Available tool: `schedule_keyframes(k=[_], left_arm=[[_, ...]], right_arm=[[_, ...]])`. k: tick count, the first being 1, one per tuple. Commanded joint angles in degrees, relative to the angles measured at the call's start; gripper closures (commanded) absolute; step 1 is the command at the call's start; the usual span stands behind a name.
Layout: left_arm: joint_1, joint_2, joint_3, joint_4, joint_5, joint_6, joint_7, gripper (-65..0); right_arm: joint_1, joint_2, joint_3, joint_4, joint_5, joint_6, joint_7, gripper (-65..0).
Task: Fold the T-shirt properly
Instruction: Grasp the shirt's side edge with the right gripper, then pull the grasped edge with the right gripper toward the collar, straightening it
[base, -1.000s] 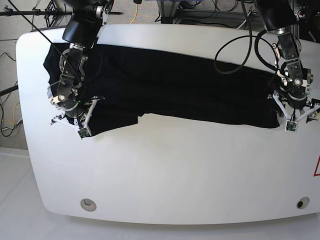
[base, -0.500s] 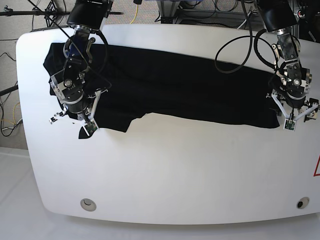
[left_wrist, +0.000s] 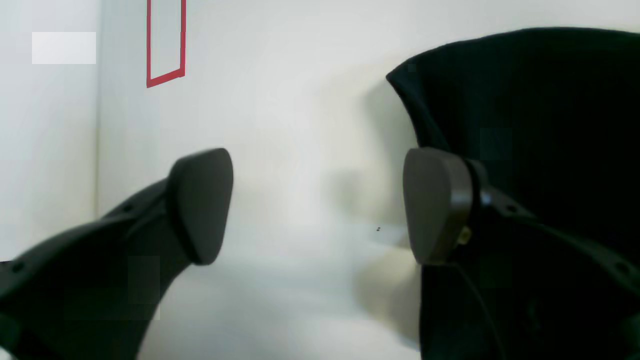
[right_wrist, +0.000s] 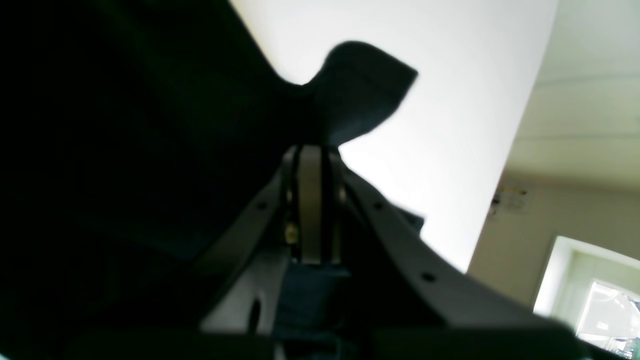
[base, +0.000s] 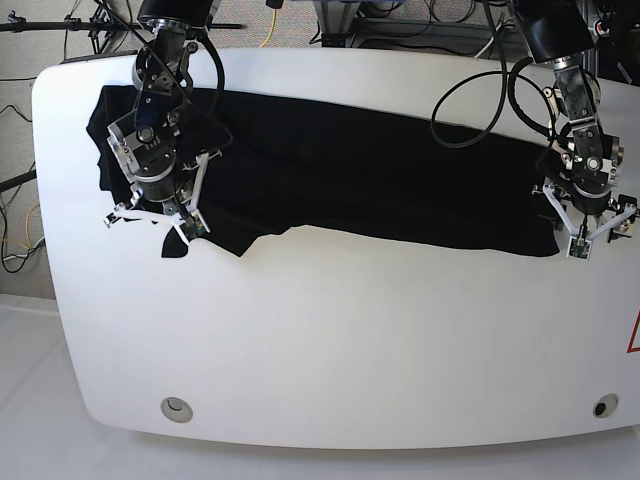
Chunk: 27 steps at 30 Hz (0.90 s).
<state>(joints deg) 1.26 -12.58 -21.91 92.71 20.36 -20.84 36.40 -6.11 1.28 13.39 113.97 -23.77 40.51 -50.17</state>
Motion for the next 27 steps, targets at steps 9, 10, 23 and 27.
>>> schedule_keyframes(k=[9, 10, 23, 27], left_arm=[[-0.86, -0.83, -0.29, 0.88, 0.26, 0.66, -0.93, -49.7], [-0.86, -0.83, -0.29, 0.88, 0.26, 0.66, -0.93, -49.7], [-0.86, -0.83, -0.29, 0.88, 0.26, 0.75, -0.93, -49.7], [-0.86, -0.83, -0.29, 0.88, 0.26, 0.75, -1.02, -49.7]], right_arm=[[-3.25, 0.44, 3.54, 1.85, -0.10, -0.51, 0.72, 0.0], [-3.34, 0.44, 4.50, 1.85, -0.10, -0.51, 0.72, 0.0], [-6.07, 0.79, 14.00, 1.85, -0.19, -0.51, 0.63, 0.0], [-7.30, 0.79, 14.88, 1.76, -0.19, -0.51, 0.63, 0.0]])
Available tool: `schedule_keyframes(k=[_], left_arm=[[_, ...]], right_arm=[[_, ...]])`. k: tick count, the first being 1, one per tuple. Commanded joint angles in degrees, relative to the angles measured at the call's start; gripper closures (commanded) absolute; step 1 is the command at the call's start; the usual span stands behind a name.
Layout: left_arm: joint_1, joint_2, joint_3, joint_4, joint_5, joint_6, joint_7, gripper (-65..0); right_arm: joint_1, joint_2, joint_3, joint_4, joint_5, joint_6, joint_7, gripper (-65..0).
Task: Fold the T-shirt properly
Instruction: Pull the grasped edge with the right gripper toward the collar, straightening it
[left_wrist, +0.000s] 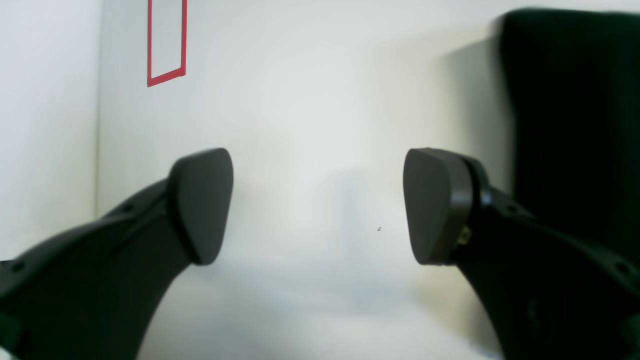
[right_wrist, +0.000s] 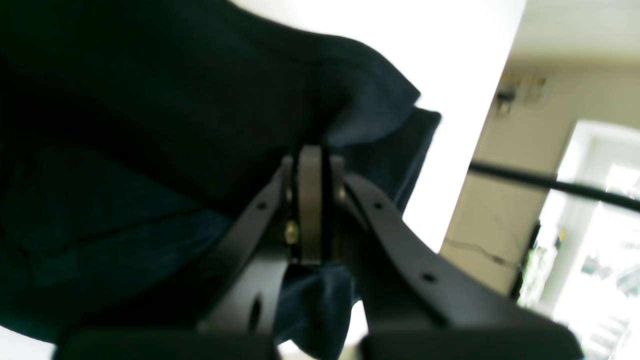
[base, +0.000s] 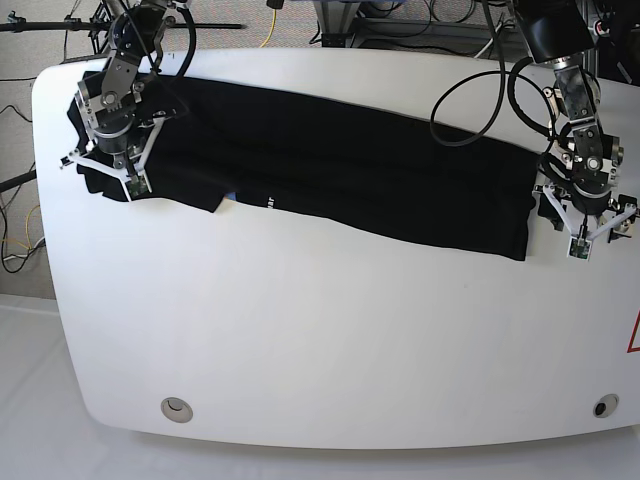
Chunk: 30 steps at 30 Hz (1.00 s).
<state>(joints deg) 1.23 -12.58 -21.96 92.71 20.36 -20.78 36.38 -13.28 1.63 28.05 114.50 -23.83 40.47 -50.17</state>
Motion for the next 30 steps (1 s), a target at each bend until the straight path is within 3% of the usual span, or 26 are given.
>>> schedule_keyframes(k=[1, 16, 30], left_arm=[[-0.84, -0.83, -0.24, 0.88, 0.26, 0.69, -1.00, -49.7], [-0.84, -0.83, -0.15, 0.88, 0.26, 0.69, -1.00, -49.7], [-0.58, -0.83, -0.42, 1.49, 0.26, 0.69, -0.73, -49.7]], right_arm=[[-0.48, 0.44, 0.21, 1.15, -0.12, -0.47, 0.63, 0.0], [-2.85, -2.20, 0.30, -1.84, 0.05, -0.47, 0.72, 0.0], [-3.47, -1.06, 0.74, -8.70, -1.09, -0.47, 1.07, 0.0]])
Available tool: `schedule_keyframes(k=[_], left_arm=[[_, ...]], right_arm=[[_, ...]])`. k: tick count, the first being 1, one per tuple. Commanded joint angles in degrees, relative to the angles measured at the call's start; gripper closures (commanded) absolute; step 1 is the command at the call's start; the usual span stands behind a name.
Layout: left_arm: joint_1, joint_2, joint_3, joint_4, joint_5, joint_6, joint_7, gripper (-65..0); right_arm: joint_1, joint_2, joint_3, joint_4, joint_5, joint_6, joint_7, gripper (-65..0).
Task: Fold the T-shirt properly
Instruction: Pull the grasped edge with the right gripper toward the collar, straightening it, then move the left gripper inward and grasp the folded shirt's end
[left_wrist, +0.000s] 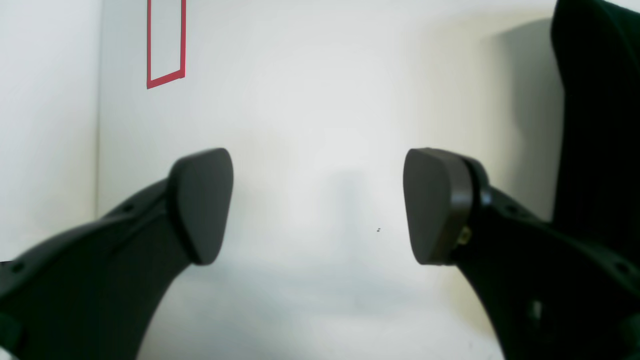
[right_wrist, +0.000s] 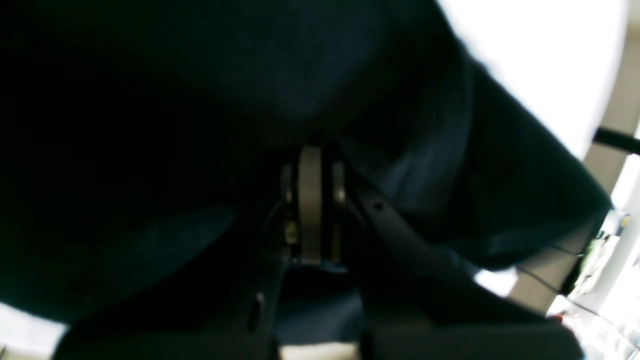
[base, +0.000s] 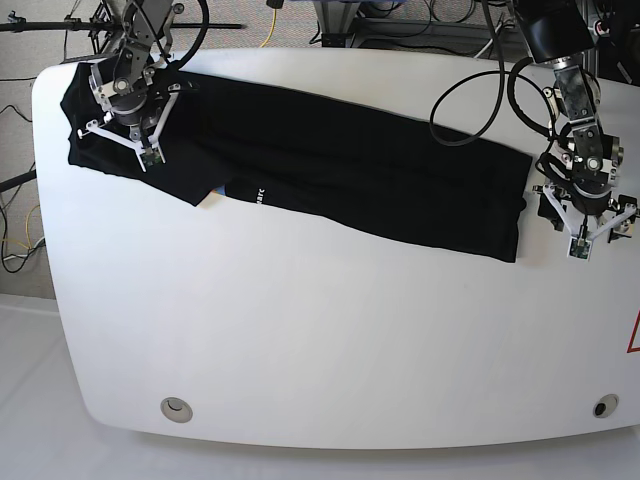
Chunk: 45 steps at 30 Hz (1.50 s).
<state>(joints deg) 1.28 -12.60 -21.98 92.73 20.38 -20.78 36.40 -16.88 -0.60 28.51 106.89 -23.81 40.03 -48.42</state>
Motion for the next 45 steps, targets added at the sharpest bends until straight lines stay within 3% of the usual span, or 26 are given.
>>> schedule_keyframes(k=[1, 9, 12, 17, 23, 31, 34, 41, 43, 45], left_arm=[[-0.62, -0.81, -0.40, 1.73, 0.23, 0.69, -0.75, -49.7], [-0.44, -0.63, -1.63, 7.18, 0.15, 0.51, -0.67, -49.7], [-0.62, -0.63, -1.54, 9.21, -0.03, 0.42, -0.67, -49.7], [-0.80, 1.13, -1.45, 11.32, -0.12, 0.16, -0.67, -49.7], [-0.88, 3.77, -1.45, 14.04, 0.06, -6.35, -0.67, -49.3], [-0.36, 9.57, -1.54, 14.74, 0.23, -15.14, -0.67, -48.1], [-0.27, 11.59, -1.72, 14.66, 0.32, -17.07, -0.67, -41.5], [1.75, 14.40, -1.45, 14.22, 0.32, -17.95, -0.93, -6.7], [2.02, 14.84, -1.10, 13.34, 0.32, -18.13, -0.84, -3.2], [2.02, 15.02, -0.22, 12.28, 0.32, -18.13, -0.75, -3.8]], right_arm=[[0.23, 1.26, 0.19, -2.14, -1.64, -0.03, -0.50, 0.0], [0.40, 1.00, 0.02, -3.64, -4.71, -0.03, 3.54, -0.6], [0.58, 1.00, 0.02, -3.46, -5.42, -0.03, 3.90, -4.9], [0.66, 1.00, 0.28, -1.88, -4.98, -0.03, 4.07, -17.5], [0.58, 0.91, 0.02, 3.04, -4.80, -0.03, 4.07, -29.9], [0.66, -1.11, 0.02, 5.50, -4.89, -0.03, 4.16, -31.5], [0.66, -1.38, 0.02, 5.94, -4.89, -0.03, 4.16, -31.5], [0.14, -1.46, 0.02, 5.86, -4.80, -0.03, 4.16, -31.4], [0.14, -1.46, 0.02, 5.68, -4.71, -0.03, 4.16, -30.1], [0.05, -1.46, 0.02, 5.59, -4.71, -0.03, 4.16, -27.3]])
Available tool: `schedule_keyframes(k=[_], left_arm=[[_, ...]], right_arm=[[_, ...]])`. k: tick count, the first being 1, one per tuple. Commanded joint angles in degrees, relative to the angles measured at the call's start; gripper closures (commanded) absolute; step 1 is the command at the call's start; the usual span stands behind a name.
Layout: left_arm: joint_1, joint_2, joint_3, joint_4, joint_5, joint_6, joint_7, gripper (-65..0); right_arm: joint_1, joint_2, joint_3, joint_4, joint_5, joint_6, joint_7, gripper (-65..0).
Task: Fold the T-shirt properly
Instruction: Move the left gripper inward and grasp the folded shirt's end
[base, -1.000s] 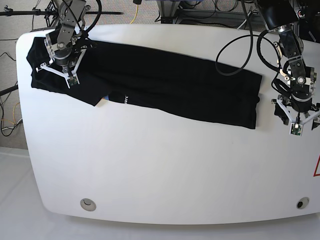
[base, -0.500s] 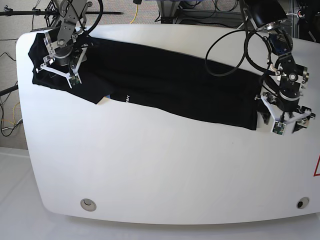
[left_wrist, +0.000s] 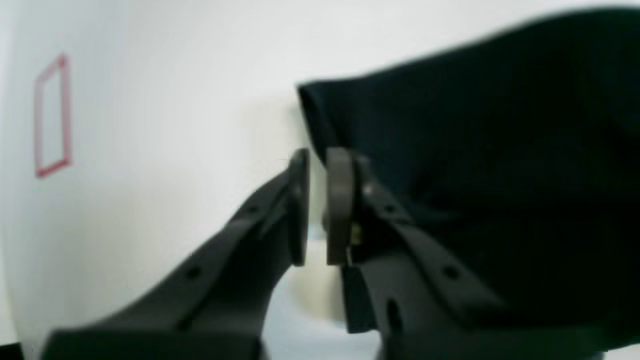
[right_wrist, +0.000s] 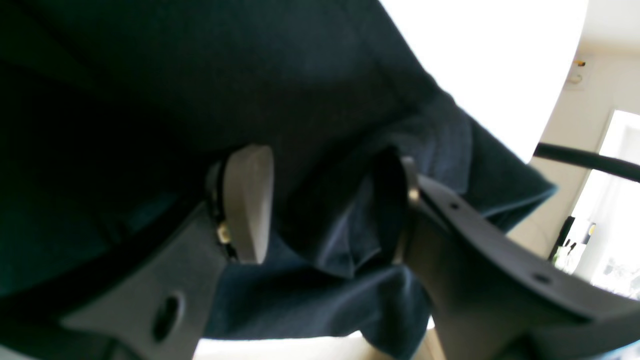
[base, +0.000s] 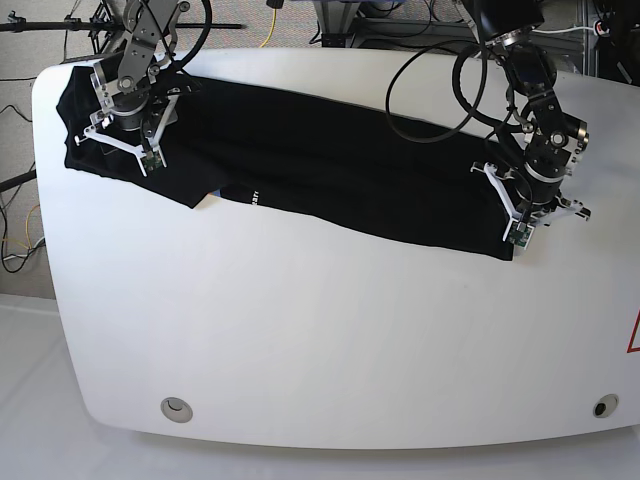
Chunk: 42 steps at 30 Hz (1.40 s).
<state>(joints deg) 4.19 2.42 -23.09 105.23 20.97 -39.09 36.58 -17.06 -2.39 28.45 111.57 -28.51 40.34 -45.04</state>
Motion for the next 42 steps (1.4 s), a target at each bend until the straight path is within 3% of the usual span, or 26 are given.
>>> schedule_keyframes(k=[1, 8, 27, 37, 42], left_arm=[[-0.80, -0.09, 1.25, -0.92, -0.27, 0.19, -0.93, -4.3], [0.08, 0.00, 1.42, -6.02, -0.53, 0.28, -1.19, -4.8], [-0.10, -1.93, 1.25, -11.74, -0.44, 0.45, -1.28, -4.9], [-0.19, -6.24, 1.07, -11.56, -0.62, 0.54, -1.28, -4.9], [-0.63, -7.73, -2.45, -11.74, -0.71, 0.28, -1.37, -5.1]], right_arm=[[0.22, 0.24, 0.08, 0.83, -0.02, -0.34, 0.77, -24.4], [0.31, 0.24, 0.34, -2.25, -0.02, -0.34, 0.77, 0.0], [4.88, 0.24, 0.08, -11.57, -0.02, -0.34, 0.86, 0.0], [10.25, 0.24, -0.71, -14.12, -0.10, -0.34, 0.86, 0.0], [11.48, 0.24, -3.96, -15.35, -0.37, -0.34, 0.86, 0.0]])
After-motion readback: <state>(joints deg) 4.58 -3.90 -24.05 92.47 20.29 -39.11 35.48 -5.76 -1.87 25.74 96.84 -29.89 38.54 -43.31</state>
